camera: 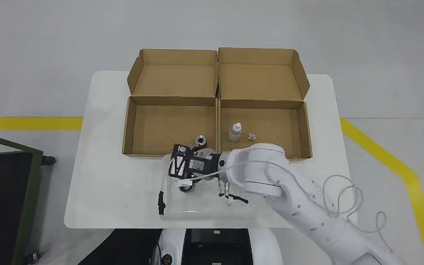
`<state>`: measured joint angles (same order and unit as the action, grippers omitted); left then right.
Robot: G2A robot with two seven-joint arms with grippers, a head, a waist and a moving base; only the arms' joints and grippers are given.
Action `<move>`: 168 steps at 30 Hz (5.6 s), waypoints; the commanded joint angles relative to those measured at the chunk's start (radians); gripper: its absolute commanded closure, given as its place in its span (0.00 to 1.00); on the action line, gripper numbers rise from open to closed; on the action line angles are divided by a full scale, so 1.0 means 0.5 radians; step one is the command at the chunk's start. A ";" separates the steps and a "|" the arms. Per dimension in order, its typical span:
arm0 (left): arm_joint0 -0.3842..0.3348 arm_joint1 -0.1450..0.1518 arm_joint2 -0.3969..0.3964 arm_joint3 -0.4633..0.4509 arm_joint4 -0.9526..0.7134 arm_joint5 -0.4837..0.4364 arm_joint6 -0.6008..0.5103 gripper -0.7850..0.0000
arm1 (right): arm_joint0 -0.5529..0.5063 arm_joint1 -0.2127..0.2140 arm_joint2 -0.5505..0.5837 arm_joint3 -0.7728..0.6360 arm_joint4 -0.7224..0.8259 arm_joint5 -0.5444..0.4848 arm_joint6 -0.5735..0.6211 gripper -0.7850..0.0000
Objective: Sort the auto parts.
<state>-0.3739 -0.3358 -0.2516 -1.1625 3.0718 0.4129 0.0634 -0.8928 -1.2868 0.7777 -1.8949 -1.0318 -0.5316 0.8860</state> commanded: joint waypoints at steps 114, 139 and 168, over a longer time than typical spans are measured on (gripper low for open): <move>0.000 0.000 0.000 0.000 0.000 0.000 0.000 0.00 | -0.228 0.081 0.426 -0.069 0.702 -0.125 -0.515 1.00; 0.000 0.000 0.000 0.000 0.000 0.000 0.000 0.00 | -0.366 0.161 0.827 -0.299 0.984 -0.198 -0.605 1.00; 0.000 0.000 0.000 0.000 0.000 0.000 0.000 0.00 | -0.349 0.198 0.867 -0.272 1.023 -0.194 -0.672 1.00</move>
<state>-0.3739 -0.3358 -0.2516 -1.1625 3.0718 0.4129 0.0634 -1.0713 -1.1879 1.2161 -2.0359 -0.5214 -0.6287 0.5484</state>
